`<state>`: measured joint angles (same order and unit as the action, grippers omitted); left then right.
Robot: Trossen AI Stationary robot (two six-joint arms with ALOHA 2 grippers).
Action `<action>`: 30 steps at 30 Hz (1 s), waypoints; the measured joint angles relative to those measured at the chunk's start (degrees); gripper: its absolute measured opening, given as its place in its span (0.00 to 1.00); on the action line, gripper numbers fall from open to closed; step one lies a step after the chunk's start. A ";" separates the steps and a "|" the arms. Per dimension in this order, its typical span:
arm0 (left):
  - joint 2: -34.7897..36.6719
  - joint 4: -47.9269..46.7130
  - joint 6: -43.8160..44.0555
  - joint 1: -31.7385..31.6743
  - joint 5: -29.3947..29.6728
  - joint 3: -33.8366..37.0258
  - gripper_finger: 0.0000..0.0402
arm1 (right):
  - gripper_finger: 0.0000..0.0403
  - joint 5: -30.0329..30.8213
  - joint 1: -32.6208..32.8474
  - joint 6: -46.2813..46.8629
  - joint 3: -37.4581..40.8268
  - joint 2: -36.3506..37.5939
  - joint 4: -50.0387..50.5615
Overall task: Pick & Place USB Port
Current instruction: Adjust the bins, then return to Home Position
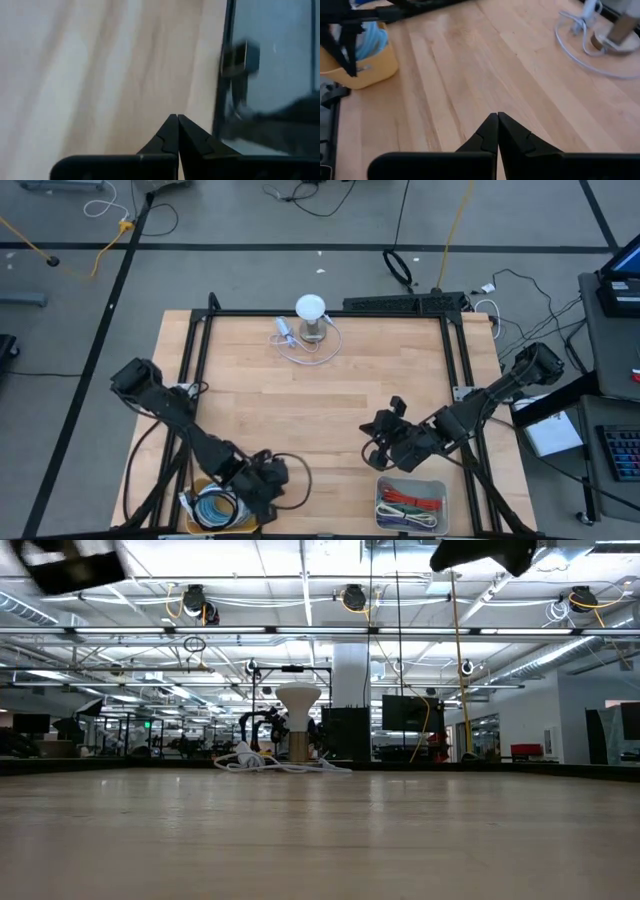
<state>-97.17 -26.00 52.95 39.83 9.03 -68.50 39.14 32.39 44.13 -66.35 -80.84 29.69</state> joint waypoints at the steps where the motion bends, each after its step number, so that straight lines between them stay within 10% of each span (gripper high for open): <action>1: 0.00 -0.37 -1.78 -0.91 1.11 -1.13 0.00 | 0.00 -0.14 -0.19 -1.23 0.00 0.00 -1.01; 15: 16.85 -26.44 -33.35 -19.74 6.06 -14.23 0.00 | 0.00 -5.68 -3.36 -20.17 0.00 6.81 -15.54; 30: 66.23 -13.27 -21.03 -20.00 5.70 23.66 0.00 | 0.00 -4.90 -7.25 -34.48 0.00 18.71 -13.62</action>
<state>-30.94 -39.27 31.92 19.82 14.73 -44.84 34.24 25.15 9.65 -66.35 -62.12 16.07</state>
